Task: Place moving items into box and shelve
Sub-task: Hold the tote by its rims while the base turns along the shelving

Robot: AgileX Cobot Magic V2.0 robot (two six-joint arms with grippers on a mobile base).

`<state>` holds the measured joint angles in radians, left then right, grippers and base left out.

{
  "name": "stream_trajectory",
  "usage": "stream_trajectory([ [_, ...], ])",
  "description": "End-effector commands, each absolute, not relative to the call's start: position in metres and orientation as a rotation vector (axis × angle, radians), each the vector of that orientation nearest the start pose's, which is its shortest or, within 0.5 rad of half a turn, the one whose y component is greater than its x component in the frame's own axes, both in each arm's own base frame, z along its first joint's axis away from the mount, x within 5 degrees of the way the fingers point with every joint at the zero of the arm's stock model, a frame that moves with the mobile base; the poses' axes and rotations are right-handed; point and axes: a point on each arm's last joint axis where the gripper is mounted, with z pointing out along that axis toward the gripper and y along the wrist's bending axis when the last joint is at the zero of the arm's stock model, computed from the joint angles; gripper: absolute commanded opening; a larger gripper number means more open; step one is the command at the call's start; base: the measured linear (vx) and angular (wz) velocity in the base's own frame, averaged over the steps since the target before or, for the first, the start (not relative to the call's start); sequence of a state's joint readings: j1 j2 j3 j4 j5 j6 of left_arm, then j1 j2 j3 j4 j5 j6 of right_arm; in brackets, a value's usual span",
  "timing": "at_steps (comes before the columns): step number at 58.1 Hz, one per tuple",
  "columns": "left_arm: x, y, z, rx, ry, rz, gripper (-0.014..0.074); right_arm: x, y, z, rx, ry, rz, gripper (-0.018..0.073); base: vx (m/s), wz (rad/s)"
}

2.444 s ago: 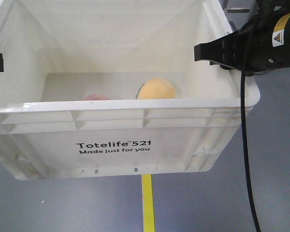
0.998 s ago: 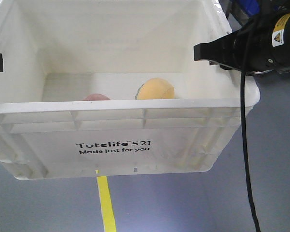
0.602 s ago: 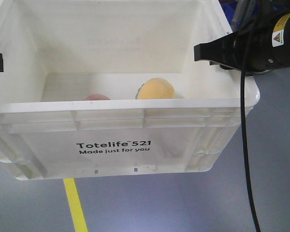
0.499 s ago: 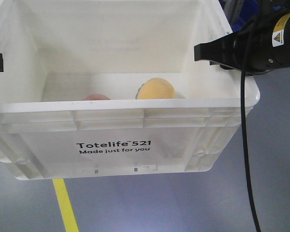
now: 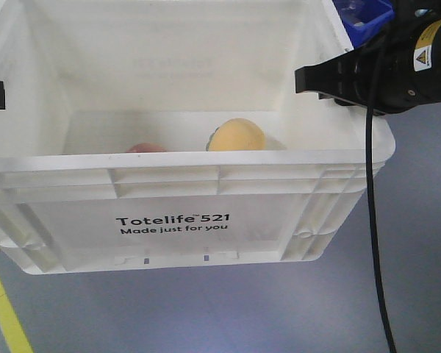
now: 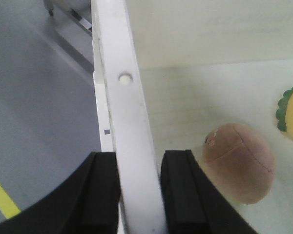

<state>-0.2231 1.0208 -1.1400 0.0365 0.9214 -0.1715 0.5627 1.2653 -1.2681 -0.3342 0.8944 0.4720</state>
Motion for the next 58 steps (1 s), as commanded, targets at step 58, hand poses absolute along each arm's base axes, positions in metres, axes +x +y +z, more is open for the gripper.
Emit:
stream_trajectory([
  [58, 0.1876, -0.0410, 0.4273, 0.109, 2.066, -0.168, 0.0140, 0.2337, 0.1163, 0.4184, -0.258, 2.097, 0.123, 0.0113, 0.20, -0.55],
])
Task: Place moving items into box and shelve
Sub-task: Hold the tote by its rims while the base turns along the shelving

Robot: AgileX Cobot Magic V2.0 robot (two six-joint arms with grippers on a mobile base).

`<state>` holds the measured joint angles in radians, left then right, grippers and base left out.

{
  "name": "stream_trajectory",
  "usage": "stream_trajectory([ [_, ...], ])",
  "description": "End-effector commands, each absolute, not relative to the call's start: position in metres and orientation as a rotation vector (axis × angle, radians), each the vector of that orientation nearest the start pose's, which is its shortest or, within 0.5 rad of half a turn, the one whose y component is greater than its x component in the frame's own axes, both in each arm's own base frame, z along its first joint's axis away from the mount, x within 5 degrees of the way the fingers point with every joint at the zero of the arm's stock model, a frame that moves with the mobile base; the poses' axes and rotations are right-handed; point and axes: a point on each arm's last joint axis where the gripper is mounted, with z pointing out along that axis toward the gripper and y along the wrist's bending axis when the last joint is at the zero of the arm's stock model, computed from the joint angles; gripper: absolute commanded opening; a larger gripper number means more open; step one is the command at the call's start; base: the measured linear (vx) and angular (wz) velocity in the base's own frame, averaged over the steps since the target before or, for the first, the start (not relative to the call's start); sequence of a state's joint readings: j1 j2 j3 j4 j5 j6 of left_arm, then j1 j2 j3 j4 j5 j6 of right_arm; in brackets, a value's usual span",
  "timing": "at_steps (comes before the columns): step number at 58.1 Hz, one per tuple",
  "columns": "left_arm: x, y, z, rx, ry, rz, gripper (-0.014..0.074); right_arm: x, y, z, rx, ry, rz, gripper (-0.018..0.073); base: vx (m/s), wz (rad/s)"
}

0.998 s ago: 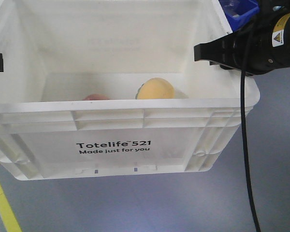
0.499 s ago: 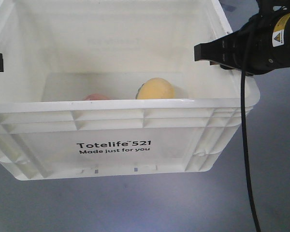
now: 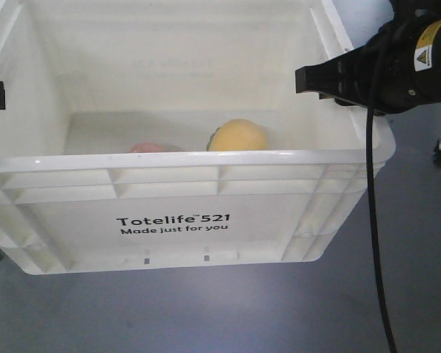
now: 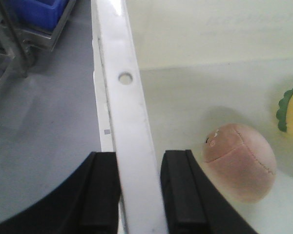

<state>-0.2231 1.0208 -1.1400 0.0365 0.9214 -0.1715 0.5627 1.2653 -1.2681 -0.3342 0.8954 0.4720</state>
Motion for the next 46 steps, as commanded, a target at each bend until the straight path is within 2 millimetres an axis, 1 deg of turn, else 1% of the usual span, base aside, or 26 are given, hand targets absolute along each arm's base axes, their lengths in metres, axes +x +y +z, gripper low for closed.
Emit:
stream_trajectory([
  [1, 0.1876, -0.0410, 0.4273, 0.109, 2.066, -0.168, 0.0140, 0.2337, 0.1163, 0.4184, -0.258, 2.097, 0.123, 0.0113, 0.22, -0.54],
  [18, 0.1876, -0.0410, 0.4273, 0.109, 2.066, -0.168, 0.0140, 0.2337, 0.1163, 0.4184, -0.258, 2.097, 0.123, 0.0113, 0.23, -0.47],
  [46, 0.1876, -0.0410, 0.4273, 0.109, 2.066, -0.168, 0.0140, 0.2337, 0.1163, 0.4184, -0.258, 2.097, 0.123, 0.0113, 0.32, -0.11],
])
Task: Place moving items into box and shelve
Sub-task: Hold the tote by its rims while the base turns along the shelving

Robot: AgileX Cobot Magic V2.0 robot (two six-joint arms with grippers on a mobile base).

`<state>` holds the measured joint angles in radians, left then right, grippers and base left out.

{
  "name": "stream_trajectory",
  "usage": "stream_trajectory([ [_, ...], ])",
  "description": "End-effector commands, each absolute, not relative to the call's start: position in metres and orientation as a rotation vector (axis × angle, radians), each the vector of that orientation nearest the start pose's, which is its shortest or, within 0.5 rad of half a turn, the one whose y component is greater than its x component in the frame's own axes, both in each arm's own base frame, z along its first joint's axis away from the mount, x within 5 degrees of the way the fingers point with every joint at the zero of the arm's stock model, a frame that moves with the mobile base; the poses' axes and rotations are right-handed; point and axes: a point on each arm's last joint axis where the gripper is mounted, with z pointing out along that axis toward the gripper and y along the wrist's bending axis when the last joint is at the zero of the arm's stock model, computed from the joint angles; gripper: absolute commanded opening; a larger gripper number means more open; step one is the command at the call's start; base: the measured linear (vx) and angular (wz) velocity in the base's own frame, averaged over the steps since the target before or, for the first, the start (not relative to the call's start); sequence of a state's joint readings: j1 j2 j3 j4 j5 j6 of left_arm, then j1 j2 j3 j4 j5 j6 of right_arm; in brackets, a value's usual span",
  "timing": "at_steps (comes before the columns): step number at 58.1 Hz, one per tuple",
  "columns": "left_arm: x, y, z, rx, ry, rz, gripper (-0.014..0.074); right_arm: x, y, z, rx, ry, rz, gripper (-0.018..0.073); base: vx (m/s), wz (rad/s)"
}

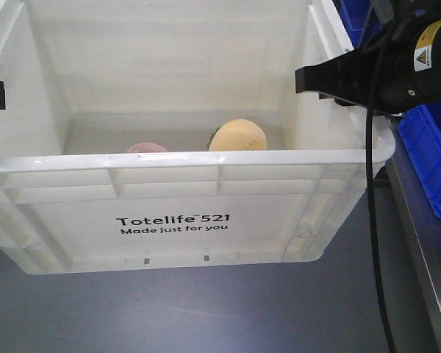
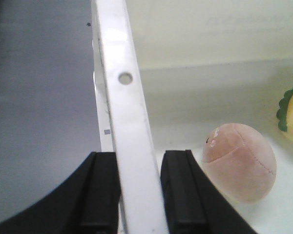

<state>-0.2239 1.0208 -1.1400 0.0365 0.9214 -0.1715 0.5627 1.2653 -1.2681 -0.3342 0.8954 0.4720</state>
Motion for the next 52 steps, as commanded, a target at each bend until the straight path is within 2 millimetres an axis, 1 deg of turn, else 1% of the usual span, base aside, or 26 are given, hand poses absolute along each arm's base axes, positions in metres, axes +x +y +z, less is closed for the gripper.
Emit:
stream_trajectory([
  [1, 0.1876, -0.0410, 0.4273, 0.109, 2.066, -0.168, 0.0140, 0.2337, 0.1163, 0.4184, -0.258, 2.097, 0.123, 0.0113, 0.33, -0.12],
  [28, 0.1876, -0.0410, 0.4273, 0.109, 2.066, -0.168, 0.0140, 0.2337, 0.1163, 0.4184, -0.258, 2.097, 0.123, 0.0113, 0.33, -0.11],
  [52, 0.1876, -0.0410, 0.4273, 0.109, 2.066, -0.168, 0.0140, 0.2337, 0.1163, 0.4184, -0.258, 2.097, 0.123, 0.0113, 0.34, -0.02],
])
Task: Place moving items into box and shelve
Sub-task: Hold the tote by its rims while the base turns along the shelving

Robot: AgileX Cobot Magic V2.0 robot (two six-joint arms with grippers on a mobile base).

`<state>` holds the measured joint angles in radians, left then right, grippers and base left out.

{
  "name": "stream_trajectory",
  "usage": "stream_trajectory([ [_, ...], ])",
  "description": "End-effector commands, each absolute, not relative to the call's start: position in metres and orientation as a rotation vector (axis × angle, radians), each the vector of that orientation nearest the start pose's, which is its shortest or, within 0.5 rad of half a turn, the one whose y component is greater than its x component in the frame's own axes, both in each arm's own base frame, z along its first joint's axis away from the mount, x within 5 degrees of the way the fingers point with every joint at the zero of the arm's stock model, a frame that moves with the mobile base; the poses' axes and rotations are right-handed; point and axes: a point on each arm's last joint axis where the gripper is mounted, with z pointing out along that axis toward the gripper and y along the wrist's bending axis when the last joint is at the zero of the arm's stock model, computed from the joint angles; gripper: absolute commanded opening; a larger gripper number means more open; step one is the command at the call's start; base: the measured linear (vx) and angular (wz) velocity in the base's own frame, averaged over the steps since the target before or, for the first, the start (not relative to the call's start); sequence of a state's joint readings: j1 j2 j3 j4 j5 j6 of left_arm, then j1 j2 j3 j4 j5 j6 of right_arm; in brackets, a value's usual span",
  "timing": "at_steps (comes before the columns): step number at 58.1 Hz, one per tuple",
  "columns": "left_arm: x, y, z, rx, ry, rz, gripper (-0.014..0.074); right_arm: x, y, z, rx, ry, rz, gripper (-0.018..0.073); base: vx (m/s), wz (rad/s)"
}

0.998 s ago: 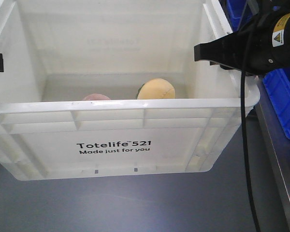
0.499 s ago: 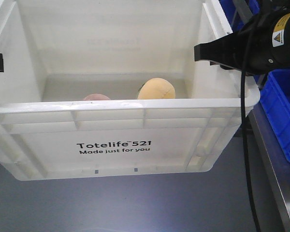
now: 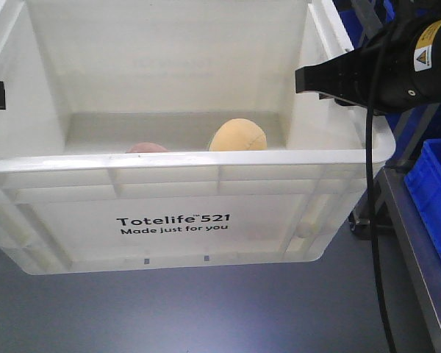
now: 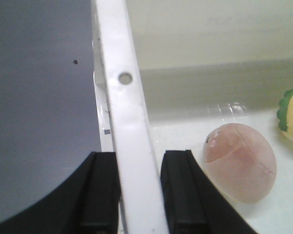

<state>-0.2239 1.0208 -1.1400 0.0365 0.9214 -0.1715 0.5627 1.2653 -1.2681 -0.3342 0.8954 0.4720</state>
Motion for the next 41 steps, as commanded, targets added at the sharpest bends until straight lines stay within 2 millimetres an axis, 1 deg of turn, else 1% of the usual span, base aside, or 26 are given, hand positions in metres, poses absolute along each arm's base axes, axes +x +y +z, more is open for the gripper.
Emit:
stream_trajectory([
  [1, 0.1876, -0.0410, 0.4273, 0.109, 2.066, -0.168, 0.0140, 0.2337, 0.1163, 0.4184, -0.258, 2.097, 0.123, 0.0113, 0.35, 0.01],
  [41, 0.1876, -0.0410, 0.4273, 0.109, 2.066, -0.168, 0.0140, 0.2337, 0.1163, 0.4184, -0.258, 2.097, 0.123, 0.0113, 0.35, 0.00],
])
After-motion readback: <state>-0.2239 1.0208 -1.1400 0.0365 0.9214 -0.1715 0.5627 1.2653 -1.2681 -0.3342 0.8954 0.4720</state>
